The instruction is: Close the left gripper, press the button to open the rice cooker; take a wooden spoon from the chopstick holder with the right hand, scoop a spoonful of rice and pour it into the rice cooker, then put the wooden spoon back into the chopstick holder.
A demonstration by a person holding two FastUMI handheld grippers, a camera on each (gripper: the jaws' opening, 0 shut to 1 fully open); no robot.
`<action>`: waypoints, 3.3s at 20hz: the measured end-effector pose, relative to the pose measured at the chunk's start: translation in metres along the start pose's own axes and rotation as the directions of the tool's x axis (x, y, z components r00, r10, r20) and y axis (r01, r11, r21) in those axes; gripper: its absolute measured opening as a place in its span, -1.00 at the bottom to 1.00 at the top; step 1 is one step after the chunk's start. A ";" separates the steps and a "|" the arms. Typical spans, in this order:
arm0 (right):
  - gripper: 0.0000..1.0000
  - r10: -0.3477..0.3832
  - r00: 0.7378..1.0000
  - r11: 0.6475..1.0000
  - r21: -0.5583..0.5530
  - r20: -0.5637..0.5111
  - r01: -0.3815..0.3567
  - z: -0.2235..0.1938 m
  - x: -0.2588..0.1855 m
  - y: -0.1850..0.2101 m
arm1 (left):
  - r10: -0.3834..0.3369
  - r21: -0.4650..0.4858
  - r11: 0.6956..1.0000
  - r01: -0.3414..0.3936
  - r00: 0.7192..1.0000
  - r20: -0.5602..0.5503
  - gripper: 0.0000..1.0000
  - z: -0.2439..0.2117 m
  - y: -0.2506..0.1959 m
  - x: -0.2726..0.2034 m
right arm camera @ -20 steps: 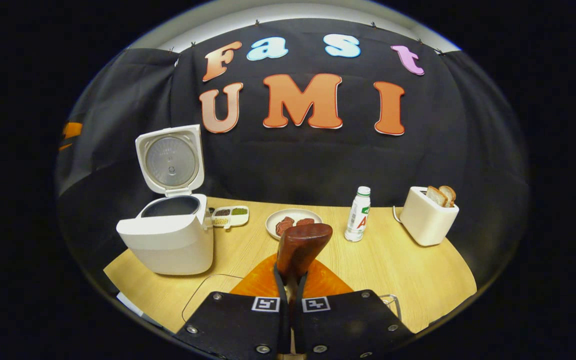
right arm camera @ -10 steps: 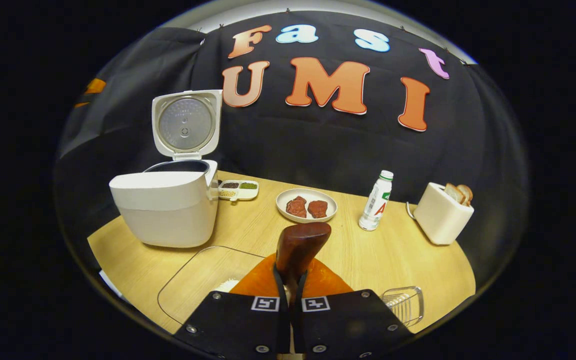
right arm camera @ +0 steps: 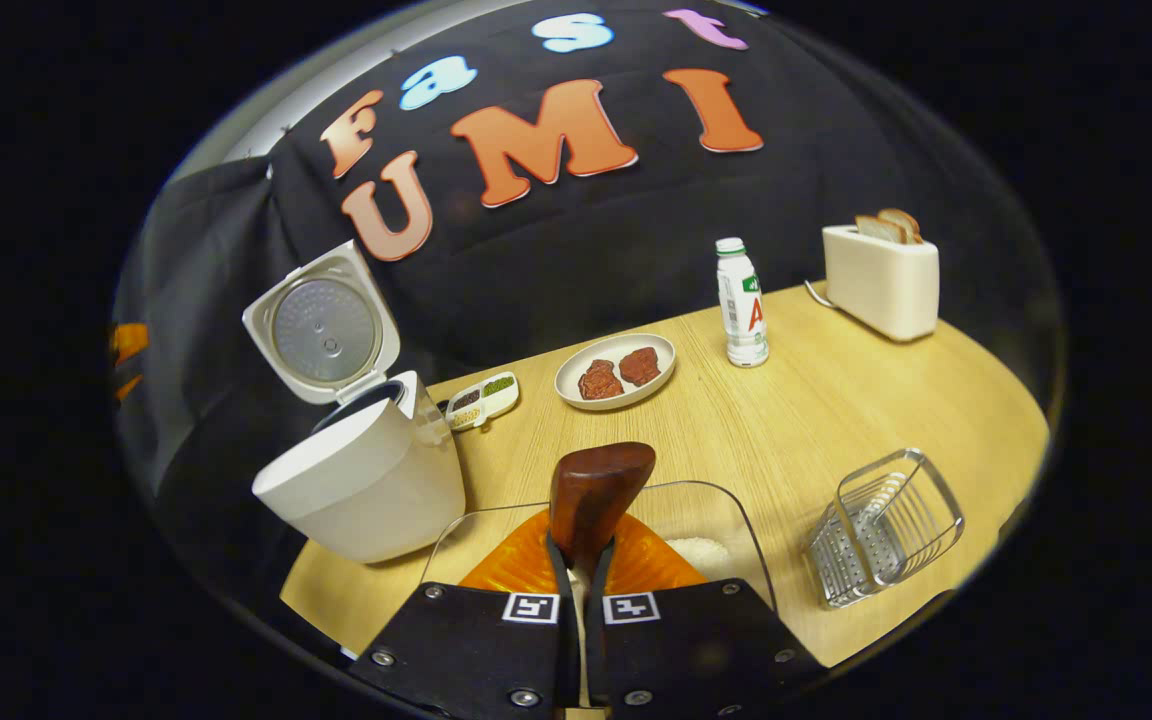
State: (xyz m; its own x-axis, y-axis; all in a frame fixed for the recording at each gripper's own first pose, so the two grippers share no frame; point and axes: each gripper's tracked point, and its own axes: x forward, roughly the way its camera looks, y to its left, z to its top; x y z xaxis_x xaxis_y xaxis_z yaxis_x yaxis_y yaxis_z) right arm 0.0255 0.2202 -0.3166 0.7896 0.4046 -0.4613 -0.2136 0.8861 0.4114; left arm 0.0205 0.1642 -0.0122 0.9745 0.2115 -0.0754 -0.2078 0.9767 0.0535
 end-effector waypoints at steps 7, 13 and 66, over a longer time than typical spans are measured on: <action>-0.96 -0.029 0.999 0.950 0.309 -0.043 0.041 -0.009 0.004 -0.016 | -0.013 0.012 1.000 0.013 1.000 -0.008 1.00 -0.001 -0.011 0.002; -0.96 0.028 0.998 0.908 0.419 -0.063 0.001 -0.013 0.008 0.000 | -0.020 0.008 1.000 0.020 1.000 -0.011 0.98 0.000 -0.017 0.001; -0.96 0.351 0.933 0.882 0.304 0.085 -0.360 0.187 0.090 0.287 | 0.053 -0.037 0.998 -0.056 0.995 -0.089 0.99 -0.043 0.070 -0.026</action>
State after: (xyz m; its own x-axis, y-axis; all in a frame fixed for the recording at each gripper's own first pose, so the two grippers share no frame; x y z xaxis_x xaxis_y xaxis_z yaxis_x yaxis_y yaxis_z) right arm 0.1433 0.4686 -0.0930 0.7100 0.6692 -0.2192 -0.2978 0.5674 0.7677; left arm -0.0228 0.2287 -0.0494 0.9508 0.2649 -0.1604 -0.2651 0.9640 0.0203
